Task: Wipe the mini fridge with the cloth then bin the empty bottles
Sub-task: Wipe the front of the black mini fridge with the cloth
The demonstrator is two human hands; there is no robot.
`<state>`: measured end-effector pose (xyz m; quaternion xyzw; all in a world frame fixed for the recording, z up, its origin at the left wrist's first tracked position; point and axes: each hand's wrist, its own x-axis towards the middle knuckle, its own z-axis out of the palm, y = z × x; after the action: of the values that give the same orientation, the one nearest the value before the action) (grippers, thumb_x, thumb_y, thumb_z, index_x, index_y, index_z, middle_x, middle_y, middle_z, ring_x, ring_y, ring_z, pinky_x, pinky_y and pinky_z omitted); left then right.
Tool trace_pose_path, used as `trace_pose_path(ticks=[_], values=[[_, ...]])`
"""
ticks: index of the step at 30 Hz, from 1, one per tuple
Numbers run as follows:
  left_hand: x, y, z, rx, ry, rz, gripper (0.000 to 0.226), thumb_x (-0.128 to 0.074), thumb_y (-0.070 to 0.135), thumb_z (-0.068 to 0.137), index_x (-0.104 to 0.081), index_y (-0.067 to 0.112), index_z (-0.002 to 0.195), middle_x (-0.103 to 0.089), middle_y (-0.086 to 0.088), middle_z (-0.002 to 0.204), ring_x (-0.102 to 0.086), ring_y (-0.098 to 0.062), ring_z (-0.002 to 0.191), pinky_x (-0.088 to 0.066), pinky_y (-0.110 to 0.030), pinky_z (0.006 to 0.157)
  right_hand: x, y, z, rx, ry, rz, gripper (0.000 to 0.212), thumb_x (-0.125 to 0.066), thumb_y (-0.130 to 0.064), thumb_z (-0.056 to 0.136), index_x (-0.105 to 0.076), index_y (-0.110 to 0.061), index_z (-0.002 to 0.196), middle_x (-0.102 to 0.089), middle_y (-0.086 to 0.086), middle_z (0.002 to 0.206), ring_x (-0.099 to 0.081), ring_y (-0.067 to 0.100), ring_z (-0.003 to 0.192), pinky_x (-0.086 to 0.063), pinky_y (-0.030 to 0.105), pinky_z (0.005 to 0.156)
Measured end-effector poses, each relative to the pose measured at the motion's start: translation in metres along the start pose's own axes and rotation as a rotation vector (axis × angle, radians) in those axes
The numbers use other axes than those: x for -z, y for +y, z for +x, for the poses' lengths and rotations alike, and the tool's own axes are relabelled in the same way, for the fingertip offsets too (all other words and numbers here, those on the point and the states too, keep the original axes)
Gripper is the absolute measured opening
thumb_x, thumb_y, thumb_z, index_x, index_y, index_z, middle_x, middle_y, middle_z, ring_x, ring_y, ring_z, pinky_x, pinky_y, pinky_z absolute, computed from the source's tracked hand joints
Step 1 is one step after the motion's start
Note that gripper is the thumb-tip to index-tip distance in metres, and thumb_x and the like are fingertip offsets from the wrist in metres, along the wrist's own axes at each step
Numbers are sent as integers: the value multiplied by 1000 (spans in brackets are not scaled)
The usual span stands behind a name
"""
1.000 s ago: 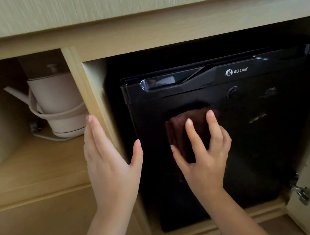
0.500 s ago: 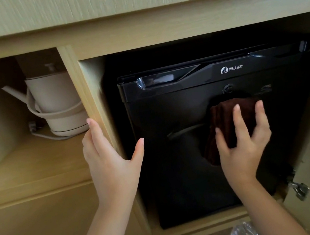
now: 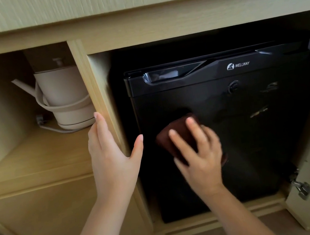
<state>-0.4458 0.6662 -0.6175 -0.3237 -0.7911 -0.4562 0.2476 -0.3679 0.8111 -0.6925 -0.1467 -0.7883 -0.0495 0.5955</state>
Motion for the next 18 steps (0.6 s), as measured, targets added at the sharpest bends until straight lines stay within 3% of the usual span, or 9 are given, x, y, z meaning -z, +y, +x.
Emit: trace_pose_path(ticks=[2,5,8,11,14,18], values=[[1,1,0,3,-9,3,92,-66,33,79,-8,12,146,-31,-8,141,-40,-29,121,-42,-46,97,11,27,6,-124,64,11,52,-59,-19,75,-48,-27,125,-29,10,140,-40,38,111,-38,46,94],[-1,4,-1,24,-5,-19,93,-66,35,79,-7,13,146,-27,-6,144,-34,-25,128,-37,-37,103,25,56,12,-316,115,16,54,-59,-15,79,-45,-20,130,-21,12,144,-31,35,122,-25,25,105],[-1,5,-1,17,5,-25,93,-66,35,78,-7,12,146,-27,-6,144,-29,-19,131,-30,-27,100,23,47,12,-371,122,5,56,-58,-13,80,-42,-20,133,-18,12,145,-27,32,124,-27,30,102],[-1,6,0,22,-2,-27,93,-67,34,78,-7,11,146,-28,-7,143,-30,-20,130,-31,-29,101,9,15,11,-292,107,26,54,-58,-14,79,-44,-23,130,-21,13,144,-33,37,117,-33,38,97],[0,4,0,19,-2,-18,92,-68,33,78,-10,9,146,-31,-10,140,-36,-26,125,-38,-42,101,-4,-17,6,-176,52,35,49,-55,-19,79,-48,-25,126,-27,11,141,-36,38,113,-40,51,88],[0,5,1,16,20,0,90,-68,32,78,-13,8,145,-35,-11,137,-40,-28,121,-43,-45,96,-11,-30,-15,31,-58,39,51,-59,-17,79,-45,-29,127,-32,4,139,-39,34,115,-44,48,84]])
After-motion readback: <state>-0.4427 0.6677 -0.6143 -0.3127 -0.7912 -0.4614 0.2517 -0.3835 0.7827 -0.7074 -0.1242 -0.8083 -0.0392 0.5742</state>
